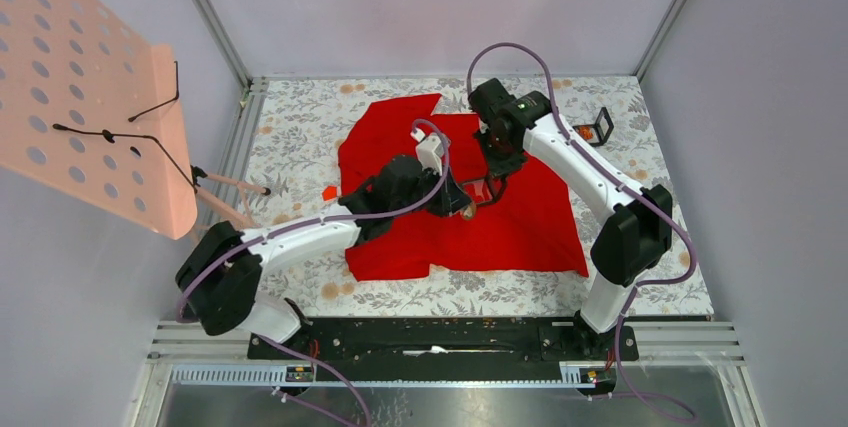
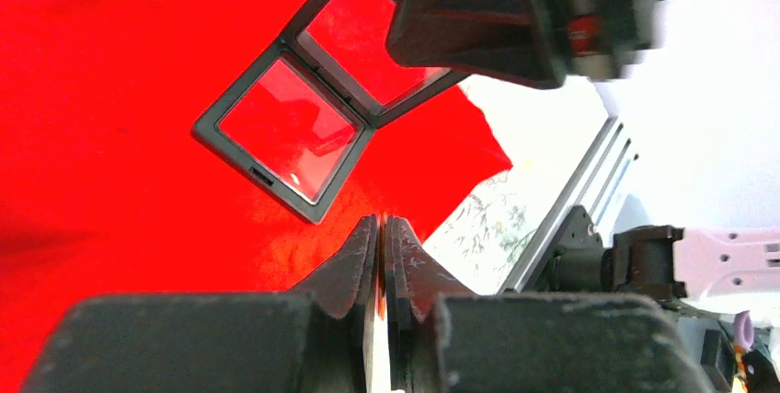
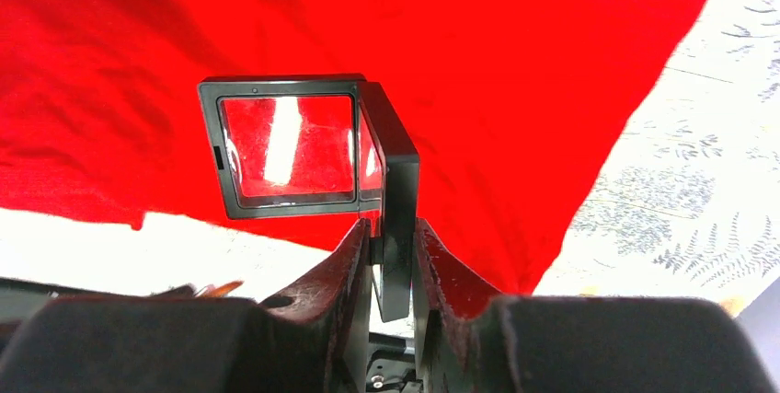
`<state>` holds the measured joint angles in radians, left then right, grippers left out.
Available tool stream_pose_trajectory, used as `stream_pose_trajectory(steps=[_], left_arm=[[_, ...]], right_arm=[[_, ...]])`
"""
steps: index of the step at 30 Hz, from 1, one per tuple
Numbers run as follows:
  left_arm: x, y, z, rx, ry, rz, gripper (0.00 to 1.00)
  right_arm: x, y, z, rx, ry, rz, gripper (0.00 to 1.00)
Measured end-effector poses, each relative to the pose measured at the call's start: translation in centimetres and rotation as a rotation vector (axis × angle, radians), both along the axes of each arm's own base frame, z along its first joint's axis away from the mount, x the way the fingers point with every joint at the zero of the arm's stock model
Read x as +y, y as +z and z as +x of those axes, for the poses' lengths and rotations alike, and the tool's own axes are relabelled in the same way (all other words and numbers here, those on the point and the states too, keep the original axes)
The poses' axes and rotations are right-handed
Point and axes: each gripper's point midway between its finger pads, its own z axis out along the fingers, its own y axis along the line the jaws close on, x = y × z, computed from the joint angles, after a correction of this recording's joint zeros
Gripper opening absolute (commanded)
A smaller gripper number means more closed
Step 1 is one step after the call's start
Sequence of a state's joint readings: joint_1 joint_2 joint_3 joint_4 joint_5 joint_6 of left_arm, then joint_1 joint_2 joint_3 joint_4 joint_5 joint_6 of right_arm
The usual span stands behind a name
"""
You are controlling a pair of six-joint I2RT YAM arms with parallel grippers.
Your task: Pin the brooch onto the clothing
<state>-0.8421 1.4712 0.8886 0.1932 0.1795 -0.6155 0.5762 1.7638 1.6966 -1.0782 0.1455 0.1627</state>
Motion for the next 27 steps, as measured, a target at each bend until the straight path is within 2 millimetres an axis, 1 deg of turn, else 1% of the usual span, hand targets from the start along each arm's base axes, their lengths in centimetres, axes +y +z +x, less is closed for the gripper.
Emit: stream_pose_trajectory(steps=[2, 4, 6, 9, 11, 12, 13, 15, 17, 21, 24, 27], left_arm=[[0.5, 1.5, 0.2, -0.038, 0.010, -0.018, 0.00], [1.3, 3.0, 0.6, -0.071, 0.033, -0.031, 0.00], [2.7, 4.3, 1.4, -0.101, 0.069, -0.037, 0.00], [5.2, 5.5, 2.7, -0.129, 0.135, -0.039, 0.00], [7.2, 5.8, 3.4, -0.136, 0.179, -0.028, 0.00], [8.0, 5.9, 3.6, -0.137, 0.196, -0.021, 0.00], [8.9, 5.9, 4.0, -0.135, 0.217, -0.013, 0.00], [10.3, 6.0, 4.3, -0.135, 0.247, 0.002, 0.00], [11.6, 5.9, 4.5, -0.133, 0.272, 0.016, 0.00], [13.9, 5.2, 4.8, -0.113, 0.316, 0.040, 0.00], [15.0, 4.7, 5.0, -0.093, 0.338, 0.052, 0.00], [15.4, 4.4, 5.1, -0.083, 0.344, 0.055, 0.00]], right_arm=[[-0.7, 0.1, 0.5, -0.015, -0.023, -0.018, 0.00], [-1.8, 0.1, 1.5, -0.034, -0.061, -0.024, 0.00], [-3.6, 0.2, 2.7, -0.055, -0.116, -0.031, 0.00], [-7.4, 0.1, 5.0, -0.090, -0.228, -0.049, 0.00], [-10.5, -0.2, 6.3, -0.103, -0.309, -0.072, 0.00], [-12.7, -0.7, 7.2, -0.107, -0.364, -0.095, 0.00], [-13.2, -0.9, 7.4, -0.107, -0.377, -0.100, 0.00], [-16.4, -1.9, 8.2, -0.098, -0.450, -0.132, 0.00], [-18.9, -3.0, 8.7, -0.088, -0.506, -0.159, 0.00], [-23.8, -5.2, 8.8, -0.056, -0.608, -0.211, 0.00], [-27.1, -6.1, 8.7, -0.042, -0.673, -0.248, 0.00], [-29.2, -6.7, 8.6, -0.037, -0.712, -0.283, 0.00]])
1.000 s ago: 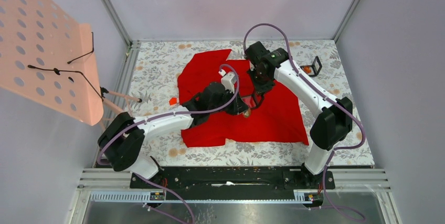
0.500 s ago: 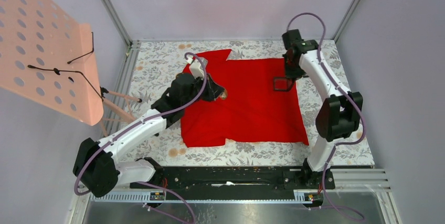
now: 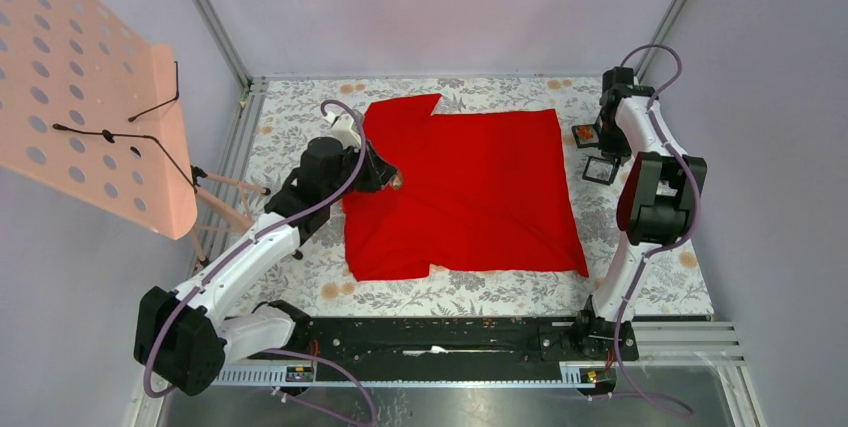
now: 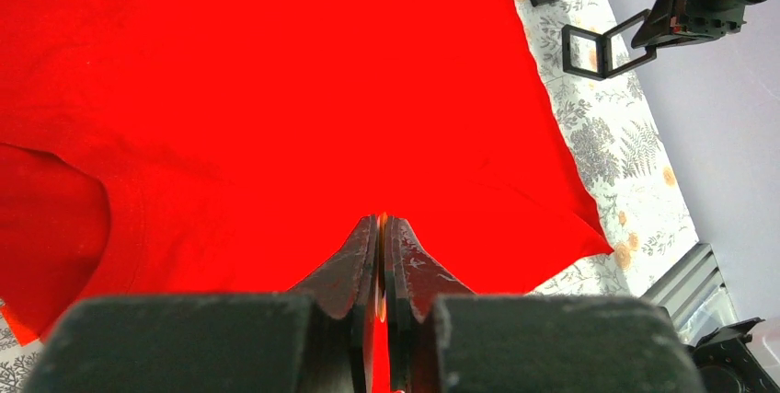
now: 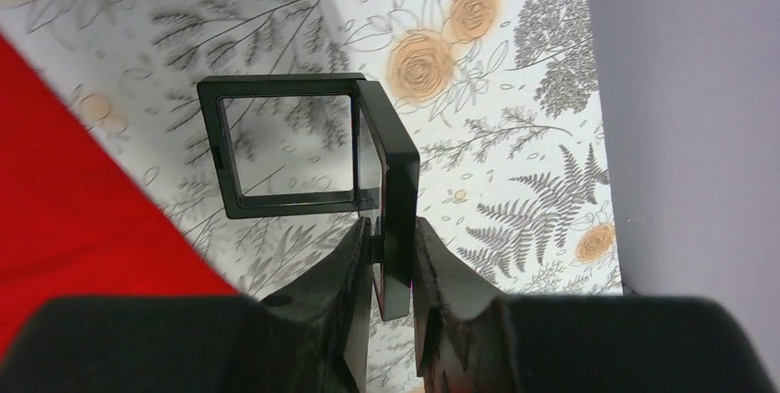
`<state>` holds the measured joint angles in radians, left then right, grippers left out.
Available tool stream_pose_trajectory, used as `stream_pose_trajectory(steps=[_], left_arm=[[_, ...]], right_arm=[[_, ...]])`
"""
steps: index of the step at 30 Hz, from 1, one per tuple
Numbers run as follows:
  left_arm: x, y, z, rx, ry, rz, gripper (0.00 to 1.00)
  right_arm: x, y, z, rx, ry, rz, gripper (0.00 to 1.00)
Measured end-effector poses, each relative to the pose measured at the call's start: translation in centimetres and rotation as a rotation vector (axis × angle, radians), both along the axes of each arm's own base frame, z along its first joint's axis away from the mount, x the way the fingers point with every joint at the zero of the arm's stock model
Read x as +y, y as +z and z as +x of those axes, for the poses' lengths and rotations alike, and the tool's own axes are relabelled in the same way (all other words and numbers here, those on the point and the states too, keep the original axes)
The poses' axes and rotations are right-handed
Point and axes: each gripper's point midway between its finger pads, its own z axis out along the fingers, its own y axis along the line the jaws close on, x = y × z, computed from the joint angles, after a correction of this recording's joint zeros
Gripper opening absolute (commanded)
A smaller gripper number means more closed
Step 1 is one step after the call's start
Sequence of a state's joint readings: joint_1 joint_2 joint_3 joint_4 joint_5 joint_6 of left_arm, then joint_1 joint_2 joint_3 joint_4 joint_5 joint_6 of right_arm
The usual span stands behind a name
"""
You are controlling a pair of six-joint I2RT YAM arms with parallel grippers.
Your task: Pin the brooch onto the clothing
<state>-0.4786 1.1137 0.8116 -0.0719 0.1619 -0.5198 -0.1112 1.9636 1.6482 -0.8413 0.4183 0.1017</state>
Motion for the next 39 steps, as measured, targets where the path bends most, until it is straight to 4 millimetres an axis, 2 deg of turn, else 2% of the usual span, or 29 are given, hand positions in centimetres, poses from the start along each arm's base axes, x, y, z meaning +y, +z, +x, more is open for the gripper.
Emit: stream_pose_trajectory(steps=[3, 12, 15, 19, 21, 24, 28, 31, 34, 37, 39], left_arm=[[0.2, -0.1, 0.1, 0.005, 0.002, -0.002, 0.00], [0.6, 0.0, 0.3, 0.025, 0.017, -0.030, 0.00], [0.5, 0.0, 0.1, 0.033, 0.014, -0.042, 0.00], [0.4, 0.4, -0.1, 0.034, 0.011, -0.058, 0.00], [0.3, 0.6, -0.1, 0.032, 0.009, -0.063, 0.00], [0.3, 0.7, -0.3, 0.031, 0.005, -0.069, 0.00], [0.0, 0.8, -0.5, 0.036, -0.011, -0.079, 0.00], [-0.2, 1.0, -0.8, 0.037, -0.032, -0.088, 0.00], [-0.6, 1.2, -1.3, 0.043, -0.068, -0.101, 0.00], [-1.1, 1.3, -2.0, 0.053, -0.117, -0.118, 0.00], [-1.5, 1.4, -2.5, 0.065, -0.154, -0.135, 0.00]], right_arm=[[-1.8, -0.6, -0.1, 0.008, -0.033, -0.019, 0.00], [-5.3, -2.1, 0.9, -0.010, -0.089, -0.025, 0.01], [-5.7, -2.8, 1.3, -0.006, -0.091, -0.020, 0.15], [-5.9, -3.0, 1.6, -0.003, -0.086, -0.020, 0.55], [-6.0, -3.0, 1.6, -0.002, -0.084, -0.021, 0.69], [-6.1, -2.9, 1.6, -0.003, -0.081, -0.023, 0.79], [-6.1, -2.6, 1.4, 0.002, -0.081, -0.025, 0.81], [-5.7, -1.0, 1.0, -0.018, -0.086, -0.016, 0.81], [-4.5, 2.7, 0.7, -0.110, -0.076, 0.015, 0.81], [-1.1, 8.0, 0.7, -0.271, 0.002, 0.108, 0.81], [3.0, 11.9, 0.6, -0.388, 0.108, 0.203, 0.80]])
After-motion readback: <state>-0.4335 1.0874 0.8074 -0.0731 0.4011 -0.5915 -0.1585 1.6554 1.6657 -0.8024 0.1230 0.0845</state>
